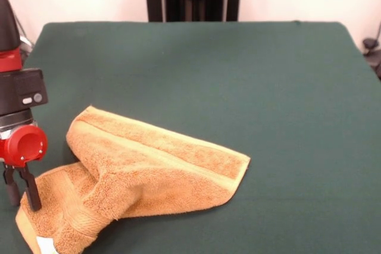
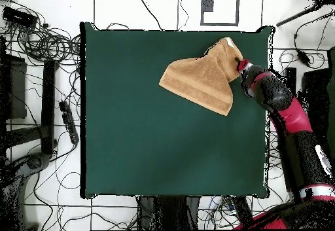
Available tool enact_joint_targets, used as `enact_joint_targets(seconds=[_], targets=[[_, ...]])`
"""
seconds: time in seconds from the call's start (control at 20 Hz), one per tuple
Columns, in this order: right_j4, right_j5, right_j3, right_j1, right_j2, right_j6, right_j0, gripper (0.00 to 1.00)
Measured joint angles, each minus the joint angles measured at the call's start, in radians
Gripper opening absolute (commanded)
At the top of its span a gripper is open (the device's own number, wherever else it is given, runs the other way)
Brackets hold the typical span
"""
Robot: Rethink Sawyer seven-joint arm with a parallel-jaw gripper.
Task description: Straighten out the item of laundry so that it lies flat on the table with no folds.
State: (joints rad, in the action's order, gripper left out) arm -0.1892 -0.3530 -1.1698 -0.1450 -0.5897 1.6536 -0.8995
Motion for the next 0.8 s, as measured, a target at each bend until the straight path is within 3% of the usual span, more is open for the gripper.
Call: enact_joint_targets(seconds=[0.8], targets=[[0.000,0.000,0.000,0.018,-0.039,0.000,-0.001,1.00]])
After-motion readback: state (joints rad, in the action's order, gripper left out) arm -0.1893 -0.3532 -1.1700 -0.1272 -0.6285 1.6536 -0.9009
